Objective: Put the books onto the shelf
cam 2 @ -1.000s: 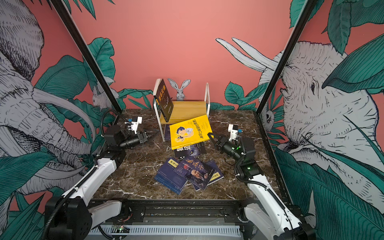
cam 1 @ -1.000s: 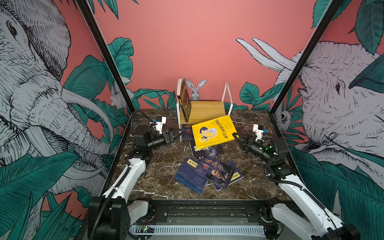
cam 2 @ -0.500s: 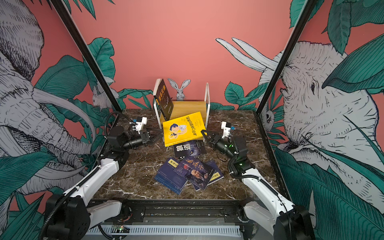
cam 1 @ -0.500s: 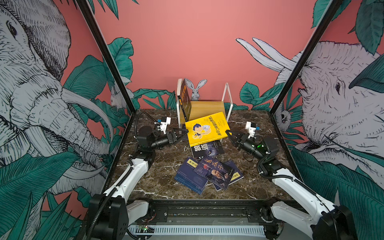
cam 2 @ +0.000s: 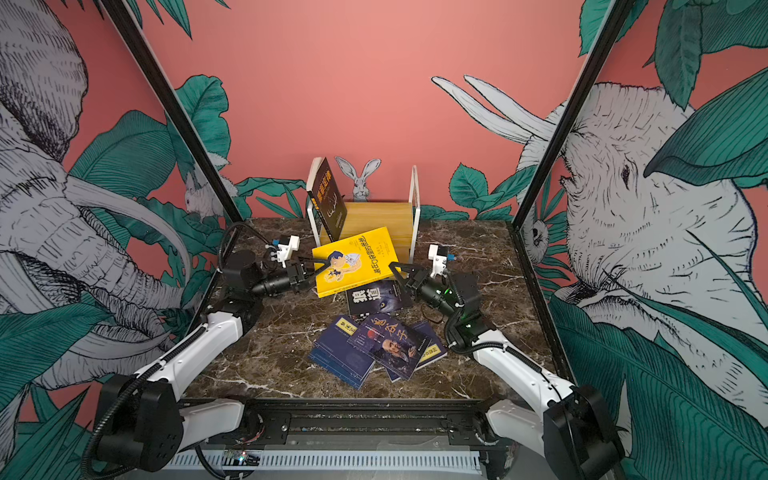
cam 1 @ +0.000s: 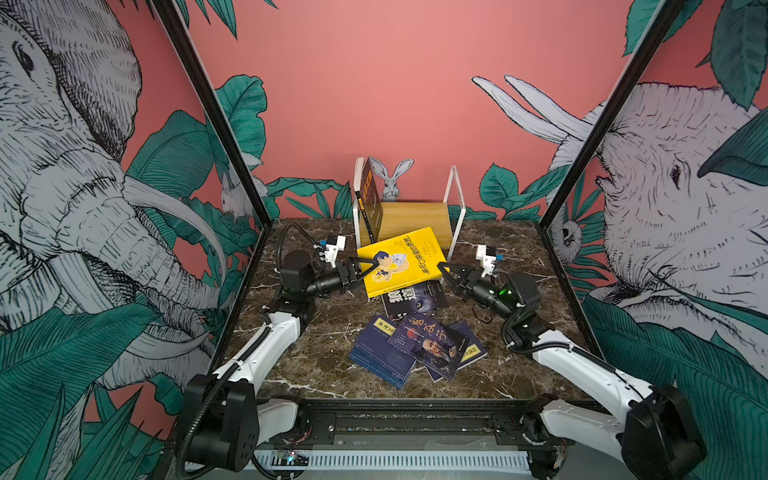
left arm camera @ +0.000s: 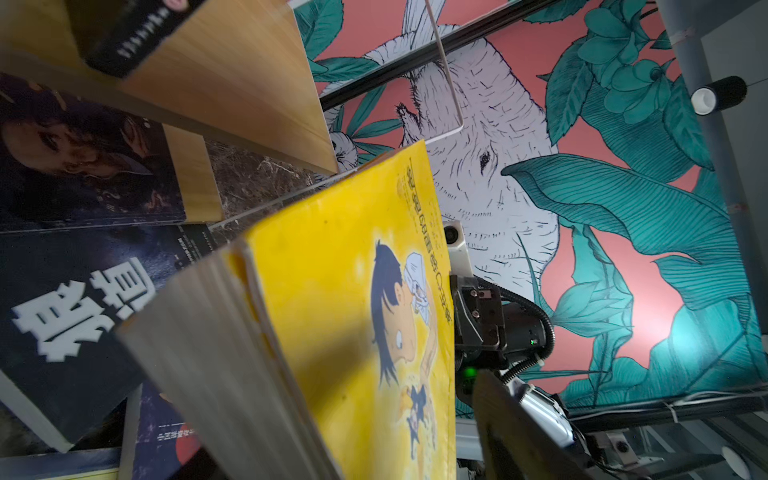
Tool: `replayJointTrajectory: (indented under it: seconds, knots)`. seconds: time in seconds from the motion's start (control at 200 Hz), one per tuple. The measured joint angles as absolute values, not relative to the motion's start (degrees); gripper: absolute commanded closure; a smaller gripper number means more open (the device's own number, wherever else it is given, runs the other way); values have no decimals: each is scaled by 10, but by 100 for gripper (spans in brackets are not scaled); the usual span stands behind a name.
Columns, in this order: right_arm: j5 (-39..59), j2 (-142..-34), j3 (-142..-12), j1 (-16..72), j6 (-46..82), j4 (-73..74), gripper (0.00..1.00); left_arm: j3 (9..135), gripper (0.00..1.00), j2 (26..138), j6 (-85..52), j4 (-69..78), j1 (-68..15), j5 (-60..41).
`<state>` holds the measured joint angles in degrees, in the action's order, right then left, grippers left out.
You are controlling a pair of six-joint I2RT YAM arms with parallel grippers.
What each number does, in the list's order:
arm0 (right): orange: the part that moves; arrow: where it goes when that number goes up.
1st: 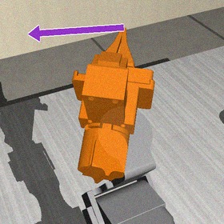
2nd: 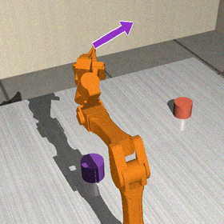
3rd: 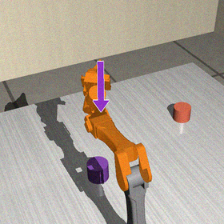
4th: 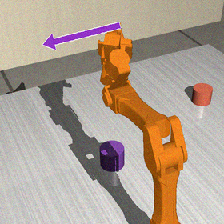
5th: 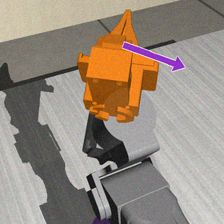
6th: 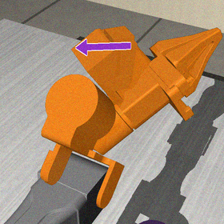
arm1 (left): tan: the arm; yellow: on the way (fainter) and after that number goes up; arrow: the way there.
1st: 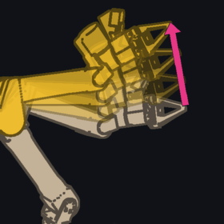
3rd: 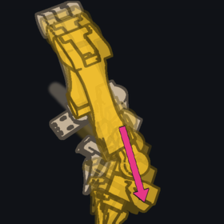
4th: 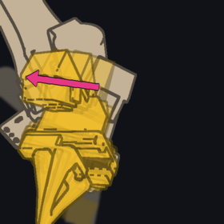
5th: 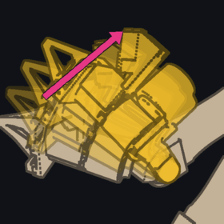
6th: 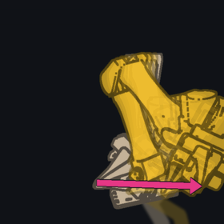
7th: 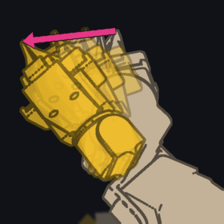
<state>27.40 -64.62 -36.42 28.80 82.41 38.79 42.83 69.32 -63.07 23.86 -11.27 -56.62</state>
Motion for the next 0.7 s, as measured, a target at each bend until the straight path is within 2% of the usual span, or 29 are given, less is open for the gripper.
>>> replayJointTrajectory:
  seconds: [0.12,0.31,0.35,0.455,0.55,0.655,0.7]
  knots:
    - [274,-647,-359,288,825,400,100,429,56,693,-625,225,-92,-547]
    - [264,-667,-337,299,825,425,100,429,83,693,-619,209,-84,-535]
    - [263,-679,-334,300,827,435,100,429,86,693,-616,209,-83,-533]
    - [259,-695,-328,302,833,446,100,429,86,693,-612,204,-82,-529]
    - [256,-701,-328,305,833,461,100,429,74,693,-612,204,-81,-526]
    - [256,-714,-328,310,835,484,100,429,71,695,-612,204,-81,-525]
    - [256,-722,-328,313,837,494,100,429,76,696,-610,201,-81,-525]
